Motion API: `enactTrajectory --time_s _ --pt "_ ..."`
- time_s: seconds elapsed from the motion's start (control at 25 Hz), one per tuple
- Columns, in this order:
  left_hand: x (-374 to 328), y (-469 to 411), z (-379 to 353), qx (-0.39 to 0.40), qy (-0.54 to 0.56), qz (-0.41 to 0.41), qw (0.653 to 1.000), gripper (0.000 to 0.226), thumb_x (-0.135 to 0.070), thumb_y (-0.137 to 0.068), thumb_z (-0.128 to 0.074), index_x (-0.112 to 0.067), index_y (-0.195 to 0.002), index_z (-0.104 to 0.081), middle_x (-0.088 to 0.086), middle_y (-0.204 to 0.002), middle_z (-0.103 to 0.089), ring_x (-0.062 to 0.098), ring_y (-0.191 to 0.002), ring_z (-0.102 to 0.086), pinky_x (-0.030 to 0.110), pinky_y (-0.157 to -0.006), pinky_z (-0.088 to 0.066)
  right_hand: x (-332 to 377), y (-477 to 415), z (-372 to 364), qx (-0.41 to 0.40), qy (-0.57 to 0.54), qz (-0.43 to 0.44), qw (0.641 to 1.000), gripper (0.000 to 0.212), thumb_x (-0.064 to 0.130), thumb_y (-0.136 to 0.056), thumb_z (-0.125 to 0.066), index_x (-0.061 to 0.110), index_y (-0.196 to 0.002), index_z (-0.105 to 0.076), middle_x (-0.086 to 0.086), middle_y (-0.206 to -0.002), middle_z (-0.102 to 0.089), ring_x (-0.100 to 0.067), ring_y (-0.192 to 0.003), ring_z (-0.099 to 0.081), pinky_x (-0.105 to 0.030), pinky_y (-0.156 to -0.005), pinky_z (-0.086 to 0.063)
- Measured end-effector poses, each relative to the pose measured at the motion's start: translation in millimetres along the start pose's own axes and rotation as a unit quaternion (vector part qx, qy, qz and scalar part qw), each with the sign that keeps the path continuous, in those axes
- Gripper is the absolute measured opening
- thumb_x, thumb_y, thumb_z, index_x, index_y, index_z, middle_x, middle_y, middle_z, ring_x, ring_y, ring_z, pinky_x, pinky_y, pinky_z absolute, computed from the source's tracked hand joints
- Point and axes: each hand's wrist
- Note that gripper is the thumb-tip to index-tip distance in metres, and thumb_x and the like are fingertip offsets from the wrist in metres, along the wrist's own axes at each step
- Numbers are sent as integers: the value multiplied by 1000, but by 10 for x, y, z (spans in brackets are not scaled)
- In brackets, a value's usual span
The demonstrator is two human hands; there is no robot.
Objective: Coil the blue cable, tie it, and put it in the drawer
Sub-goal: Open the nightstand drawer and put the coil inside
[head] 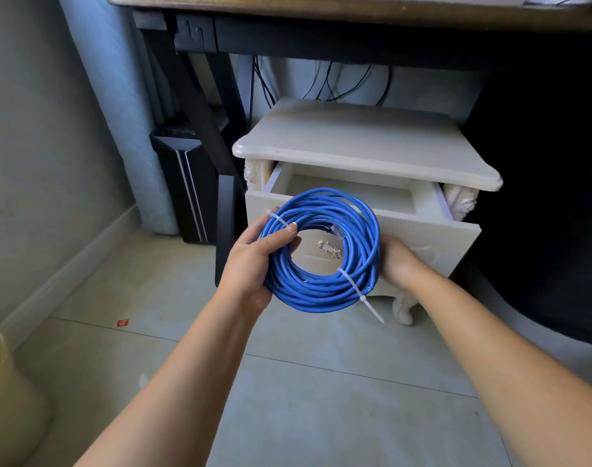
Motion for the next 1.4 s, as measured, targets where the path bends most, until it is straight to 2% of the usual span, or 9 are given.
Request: enactTrajectory --time_s 0.08,0.2,0.32,0.4,0.6,0.84,1.12,1.24,1.4 --pt "-3 43 -66 1 16 6 1000 43 -3 -82 -71 -11 -124 -67 11 -115 -70 20 -92 -68 25 -87 -55 153 219 137 38 -222 -66 972 37 30 -99 -42 16 -81 -71 2 -73 -69 -14 -58 -65 -30 -58 -52" --pt "-16 63 -152 -4 10 19 1000 46 -5 -82 -73 -11 -127 -64 9 -110 -71 21 -92 -68 25 -85 -55 329 400 328 135 -197 -14 971 54 65 -90 -40 25 -119 -62 -3 -91 -68 -18 -65 -68 -36 -54 -54" --pt "-50 62 -292 28 23 20 999 45 -10 -88 -68 -12 -132 -59 8 -114 -69 21 -99 -66 27 -87 -56 447 347 327 25 -63 27 997 26 34 -86 -69 30 -109 -59 -4 -89 -69 -19 -69 -69 -33 -57 -54" --pt "-104 68 -363 72 53 17 996 44 -21 -93 -63 -18 -136 -55 5 -127 -67 20 -111 -65 33 -93 -55 522 198 367 -33 -130 -3 991 13 19 -82 -68 22 -93 -61 -7 -82 -65 -23 -65 -62 -32 -59 -50" --pt "-138 8 -285 -21 -41 48 998 30 -37 -96 -59 -17 -117 -66 4 -114 -73 17 -104 -70 37 -85 -57 673 -351 670 -53 -206 -138 967 11 24 -86 -55 21 -76 -57 2 -58 -61 -18 -48 -62 -15 -39 -38" --pt "-90 -122 -144 -55 -167 95 980 22 -24 -93 -63 -14 -112 -67 -1 -92 -74 17 -96 -71 32 -78 -57 421 -1004 576 -18 -139 -252 957 13 20 -92 -52 16 -80 -57 -8 -54 -64 -24 -43 -64 -18 -28 -40" --pt "4 -198 -184 -59 -182 95 977 27 -29 -93 -62 -11 -112 -69 1 -99 -70 16 -96 -67 32 -82 -55 230 -1125 478 -44 -138 -229 963 7 11 -98 -51 6 -98 -56 -17 -111 -64 -24 -68 -65 -36 -45 -57" --pt "57 -215 -212 -65 -217 68 972 22 -26 -93 -60 -13 -109 -68 3 -105 -71 15 -105 -66 34 -87 -55 391 -802 505 -126 -49 -119 984 25 14 -96 -49 5 -117 -59 -19 -136 -54 -26 -106 -60 -40 -88 -52" --pt "172 -187 -271 -51 -335 -34 940 21 -17 -93 -53 -20 -111 -65 -6 -113 -64 5 -102 -60 20 -86 -48 213 -9 271 -344 111 293 885 24 8 -88 -49 6 -108 -62 -6 -98 -52 -7 -82 -47 -20 -80 -41"
Point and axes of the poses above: each hand's wrist, its own y-axis away from the middle knuckle, its own z-axis out of the back of the hand, x = y × z
